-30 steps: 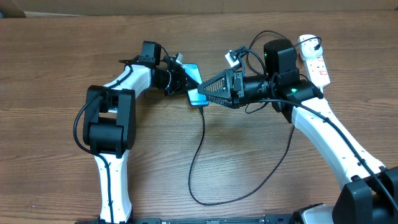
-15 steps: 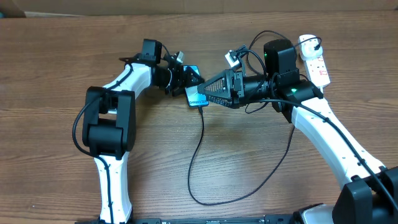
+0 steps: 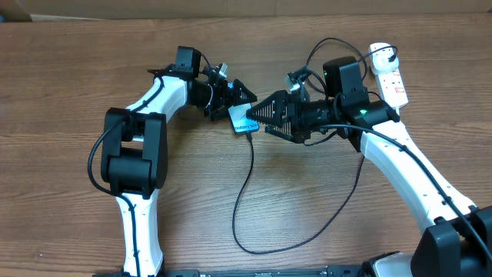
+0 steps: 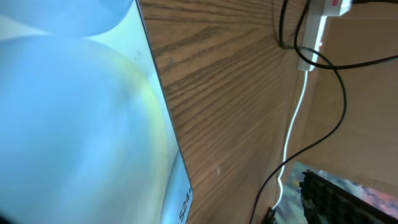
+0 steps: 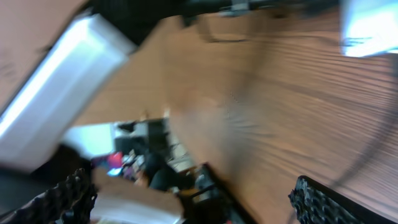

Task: Plug charger to phone and switch on socket
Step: 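Open both grippers and pull them away from the phone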

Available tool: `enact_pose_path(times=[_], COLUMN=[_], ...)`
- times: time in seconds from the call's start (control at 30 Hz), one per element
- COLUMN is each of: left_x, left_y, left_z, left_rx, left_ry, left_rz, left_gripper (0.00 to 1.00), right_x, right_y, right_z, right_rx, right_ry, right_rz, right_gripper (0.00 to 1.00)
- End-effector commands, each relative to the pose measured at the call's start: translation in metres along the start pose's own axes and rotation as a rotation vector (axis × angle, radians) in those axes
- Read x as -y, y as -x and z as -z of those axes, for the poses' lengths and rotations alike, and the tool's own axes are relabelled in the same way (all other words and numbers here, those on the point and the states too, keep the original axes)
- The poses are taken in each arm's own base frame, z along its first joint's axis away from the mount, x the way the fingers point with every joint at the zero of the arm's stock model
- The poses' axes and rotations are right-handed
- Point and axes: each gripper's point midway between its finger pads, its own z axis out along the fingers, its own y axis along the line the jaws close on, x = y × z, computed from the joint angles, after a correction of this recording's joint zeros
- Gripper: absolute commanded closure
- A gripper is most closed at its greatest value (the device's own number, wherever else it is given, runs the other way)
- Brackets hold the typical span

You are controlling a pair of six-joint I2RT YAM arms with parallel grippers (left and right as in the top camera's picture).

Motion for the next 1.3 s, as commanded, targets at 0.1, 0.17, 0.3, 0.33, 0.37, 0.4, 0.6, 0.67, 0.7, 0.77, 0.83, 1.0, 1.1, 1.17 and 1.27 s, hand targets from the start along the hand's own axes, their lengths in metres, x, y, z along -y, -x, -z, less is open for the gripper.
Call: enact_pose_path(times=[0.1,0.17,0.3,0.33,0.37,0.4,0.6,0.67,0.7,0.77,0.83,1.0,1.1,1.17,1.27], left_x=[-0.066,-0.066,-0.076,-0.077,-0.078,-0.079,-0.082,-0.082,-0.082,-0.082,-0.083,-0.073,-0.059,-0.046,-0.028], left_y=[-0.001,-0.001,0.000,0.000,0.001,0.001,0.001,0.002,0.002,0.002,0.001,-0.007,-0.012,-0.012,-0.013], left_z=[0.002,0.003,0.008,0.008,0.008,0.009,0.014,0.019,0.022,0.033,0.048,0.084,0.102,0.116,0.143], left_rx=[0.053,0.059,0.085,0.087,0.089,0.092,0.113,0.122,0.130,0.149,0.174,0.205,0.218,0.239,0.291], left_ry=[0.282,0.291,0.357,0.360,0.364,0.370,0.407,0.429,0.446,0.494,0.566,0.685,0.692,0.683,0.668], left_rz=[0.134,0.138,0.191,0.194,0.197,0.201,0.233,0.231,0.230,0.228,0.226,0.189,0.183,0.158,0.147], left_gripper=[0.00,0.00,0.00,0.00,0.00,0.00,0.00,0.00,0.00,0.00,0.00,0.00,0.00,0.00,0.00], right_x=[0.038,0.041,0.050,0.054,0.058,0.063,0.089,0.093,0.094,0.095,0.095,0.095,0.096,0.097,0.099], right_y=[0.019,0.018,0.016,0.016,0.016,0.016,0.015,0.015,0.014,0.015,0.015,0.017,0.017,0.015,0.010], right_z=[0.012,0.013,0.015,0.016,0.018,0.020,0.032,0.034,0.035,0.036,0.036,0.036,0.037,0.037,0.038], right_rx=[0.141,0.138,0.139,0.146,0.152,0.160,0.197,0.202,0.205,0.207,0.207,0.216,0.217,0.210,0.195], right_ry=[-0.239,-0.257,-0.300,-0.325,-0.345,-0.372,-0.520,-0.544,-0.555,-0.559,-0.558,-0.563,-0.565,-0.569,-0.580], right_rz=[-0.038,-0.027,-0.027,-0.035,-0.042,-0.049,-0.089,-0.094,-0.096,-0.096,-0.096,-0.091,-0.091,-0.098,-0.113], right_gripper=[0.00,0.00,0.00,0.00,0.00,0.00,0.00,0.00,0.00,0.00,0.00,0.00,0.00,0.00,0.00])
